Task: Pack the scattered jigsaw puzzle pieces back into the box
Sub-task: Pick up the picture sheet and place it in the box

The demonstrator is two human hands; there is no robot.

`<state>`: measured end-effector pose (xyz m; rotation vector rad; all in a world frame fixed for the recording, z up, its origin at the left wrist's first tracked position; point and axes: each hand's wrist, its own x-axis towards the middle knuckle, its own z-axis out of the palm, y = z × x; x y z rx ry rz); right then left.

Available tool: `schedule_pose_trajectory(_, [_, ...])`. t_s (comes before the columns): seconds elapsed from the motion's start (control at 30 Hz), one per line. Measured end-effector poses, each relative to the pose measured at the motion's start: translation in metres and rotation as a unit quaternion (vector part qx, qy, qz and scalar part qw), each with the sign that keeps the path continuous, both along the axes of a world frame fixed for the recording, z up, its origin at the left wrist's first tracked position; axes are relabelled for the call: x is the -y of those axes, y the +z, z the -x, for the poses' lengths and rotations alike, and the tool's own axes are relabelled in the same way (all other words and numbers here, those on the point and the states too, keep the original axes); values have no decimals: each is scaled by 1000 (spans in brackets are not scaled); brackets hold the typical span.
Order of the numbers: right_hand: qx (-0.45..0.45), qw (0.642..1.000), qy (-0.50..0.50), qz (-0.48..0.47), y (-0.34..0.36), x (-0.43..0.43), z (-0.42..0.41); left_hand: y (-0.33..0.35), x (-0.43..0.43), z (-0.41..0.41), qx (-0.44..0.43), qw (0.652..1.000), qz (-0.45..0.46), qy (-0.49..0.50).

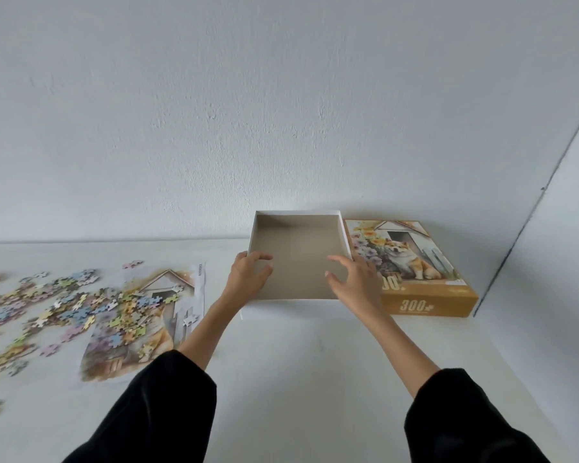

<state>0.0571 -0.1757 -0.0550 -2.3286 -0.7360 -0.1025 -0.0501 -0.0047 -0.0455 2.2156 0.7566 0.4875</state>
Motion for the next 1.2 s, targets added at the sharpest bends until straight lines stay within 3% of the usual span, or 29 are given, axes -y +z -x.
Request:
schedule_pose_trajectory(0.73, [11, 997, 25, 77, -20, -14, -31, -28, -16, -30, 2, 1000, -3, -14])
schedule_pose_trajectory(1.2, [34, 986, 160, -40, 23, -58, 49, 15, -15, 66, 84, 990, -96, 61])
